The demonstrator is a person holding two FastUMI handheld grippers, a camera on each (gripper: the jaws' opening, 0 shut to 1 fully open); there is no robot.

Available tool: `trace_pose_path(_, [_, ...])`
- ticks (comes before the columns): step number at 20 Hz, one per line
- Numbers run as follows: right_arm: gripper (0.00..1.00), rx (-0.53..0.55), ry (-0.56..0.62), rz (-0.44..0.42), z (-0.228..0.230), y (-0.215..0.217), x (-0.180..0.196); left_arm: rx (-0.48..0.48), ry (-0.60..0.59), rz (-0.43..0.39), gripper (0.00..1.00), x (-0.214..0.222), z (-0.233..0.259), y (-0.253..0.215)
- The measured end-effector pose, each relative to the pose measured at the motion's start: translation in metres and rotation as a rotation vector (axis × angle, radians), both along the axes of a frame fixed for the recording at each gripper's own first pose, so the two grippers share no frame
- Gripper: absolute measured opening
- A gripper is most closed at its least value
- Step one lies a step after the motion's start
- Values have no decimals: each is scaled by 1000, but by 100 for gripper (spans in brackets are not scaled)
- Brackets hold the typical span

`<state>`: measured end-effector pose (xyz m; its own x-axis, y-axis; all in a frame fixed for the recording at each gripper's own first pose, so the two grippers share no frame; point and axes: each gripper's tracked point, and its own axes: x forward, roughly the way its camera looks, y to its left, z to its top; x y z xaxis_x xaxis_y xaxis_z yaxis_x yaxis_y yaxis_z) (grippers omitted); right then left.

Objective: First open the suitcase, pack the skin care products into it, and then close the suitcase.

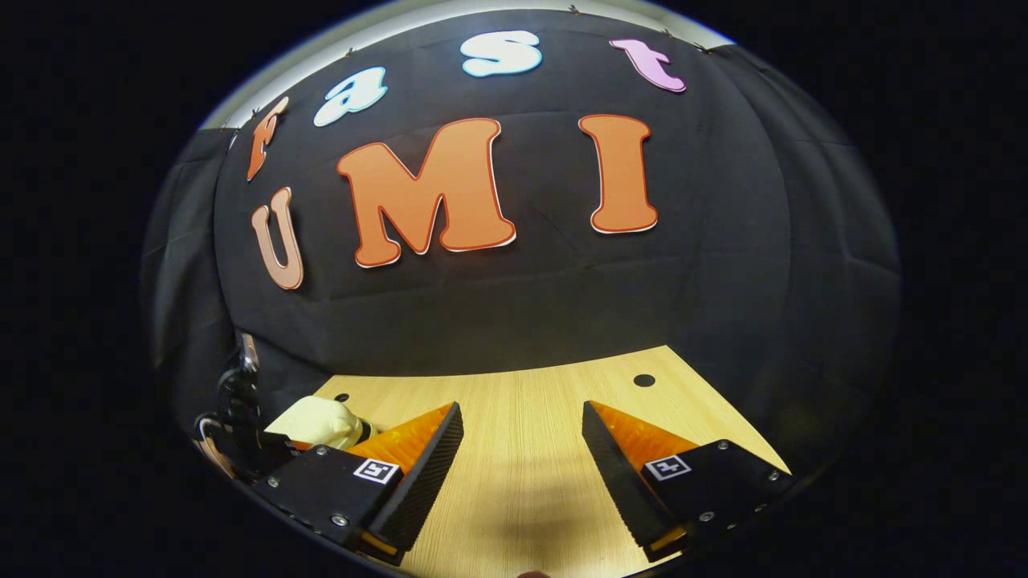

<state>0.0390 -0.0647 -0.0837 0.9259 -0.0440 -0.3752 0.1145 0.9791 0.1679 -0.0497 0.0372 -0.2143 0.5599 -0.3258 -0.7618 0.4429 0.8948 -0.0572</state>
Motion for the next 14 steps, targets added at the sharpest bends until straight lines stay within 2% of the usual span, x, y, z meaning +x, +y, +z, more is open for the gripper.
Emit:
trace_pose_path(3, [95, -8, 5, 4, -3, -1, 2, 90, -10, -27, 3, -11, -23, -7])
trace_pose_path(4, [96, -8, 5, 7, -2, -1, 2, 104, -7, -27, 7, -13, -26, -12])
trace_pose_path(5, [96, -11, 5, 7, -2, -2, 2, 106, 7, -16, 16, -12, -30, -8])
trace_pose_path(8, [96, -22, 8, 10, -4, -4, 2, 104, -8, 40, 33, -14, -26, -17])
trace_pose_path(9, [96, -30, 8, 10, -4, -5, 1, 111, -48, 48, 36, -13, -20, -18])
trace_pose_path(10, [96, -35, 5, 14, -4, -5, 0, 126, -101, 47, 47, -6, -10, -16])
trace_pose_path(11, [96, -43, 1, 14, -3, -5, 0, 131, -150, 40, 65, 2, 1, -18])
trace_pose_path(12, [96, -48, -7, 17, 0, -6, -1, 132, -202, 44, 71, 6, 11, -22])
trace_pose_path(13, [96, -51, -15, 18, 3, -6, -2, 121, -244, 54, 84, 11, 24, -27])
trace_pose_path(14, [96, -54, -30, 14, 6, -6, -2, 106, -280, 72, 84, 15, 38, -31])
